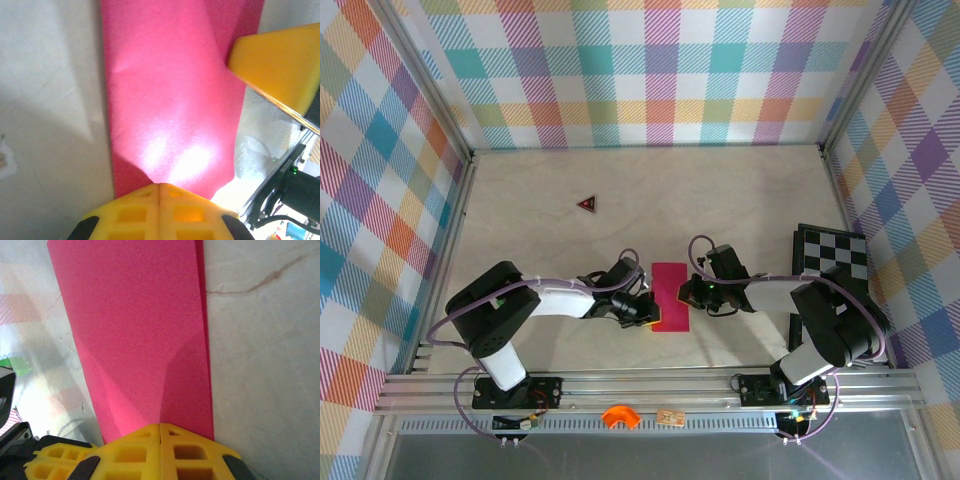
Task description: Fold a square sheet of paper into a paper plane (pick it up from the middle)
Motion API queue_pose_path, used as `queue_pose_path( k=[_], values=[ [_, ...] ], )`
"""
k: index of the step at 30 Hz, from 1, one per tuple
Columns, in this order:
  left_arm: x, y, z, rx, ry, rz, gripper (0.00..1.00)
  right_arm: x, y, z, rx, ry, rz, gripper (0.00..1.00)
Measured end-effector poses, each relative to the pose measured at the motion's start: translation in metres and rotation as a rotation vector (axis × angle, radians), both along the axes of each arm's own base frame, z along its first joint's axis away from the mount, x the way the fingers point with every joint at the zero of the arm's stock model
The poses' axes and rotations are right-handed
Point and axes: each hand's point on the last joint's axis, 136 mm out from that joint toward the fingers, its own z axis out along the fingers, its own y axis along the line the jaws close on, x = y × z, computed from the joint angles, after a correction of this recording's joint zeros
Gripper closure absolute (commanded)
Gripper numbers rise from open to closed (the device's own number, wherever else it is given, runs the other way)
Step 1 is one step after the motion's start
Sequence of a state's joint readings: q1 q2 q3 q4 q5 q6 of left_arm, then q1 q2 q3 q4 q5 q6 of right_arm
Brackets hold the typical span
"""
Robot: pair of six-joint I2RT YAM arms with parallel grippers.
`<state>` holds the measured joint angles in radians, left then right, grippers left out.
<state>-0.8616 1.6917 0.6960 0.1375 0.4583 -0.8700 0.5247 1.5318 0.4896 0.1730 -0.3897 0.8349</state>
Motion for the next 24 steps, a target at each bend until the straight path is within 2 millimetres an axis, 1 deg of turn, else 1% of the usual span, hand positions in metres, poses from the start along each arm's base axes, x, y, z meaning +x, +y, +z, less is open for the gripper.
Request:
queue_pose_path(
  k=[4, 11, 14, 16, 18, 20, 22, 24],
  values=[
    [-0.004, 0.005, -0.001, -0.015, -0.030, -0.018, 1.00, -0.001, 0.000, 0.000, -0.002, 0.005, 0.002, 1.00],
    [-0.020, 0.028, 0.000, 0.028, -0.055, -0.050, 1.00, -0.001, 0.000, 0.000, -0.006, 0.011, 0.001, 1.00],
    [-0.021, 0.033, 0.005, 0.039, -0.068, -0.049, 1.00, -0.001, -0.001, 0.000, -0.007, 0.013, 0.001, 1.00],
    [-0.020, 0.031, 0.011, 0.030, -0.078, -0.052, 1.00, -0.001, -0.001, 0.000, -0.007, 0.012, 0.001, 1.00],
    [-0.014, 0.024, 0.020, 0.011, -0.097, -0.053, 1.00, -0.001, -0.001, 0.000, -0.009, 0.013, 0.000, 1.00],
    [-0.007, 0.015, 0.032, -0.020, -0.123, -0.053, 1.00, -0.001, -0.001, 0.000, -0.010, 0.012, -0.001, 1.00],
    [-0.002, 0.007, 0.040, -0.046, -0.134, -0.055, 1.00, -0.001, -0.001, 0.000, -0.011, 0.012, -0.002, 1.00],
    [0.002, -0.002, 0.043, -0.070, -0.131, -0.064, 1.00, -0.001, -0.002, 0.000, -0.012, 0.013, -0.002, 1.00]
  ],
)
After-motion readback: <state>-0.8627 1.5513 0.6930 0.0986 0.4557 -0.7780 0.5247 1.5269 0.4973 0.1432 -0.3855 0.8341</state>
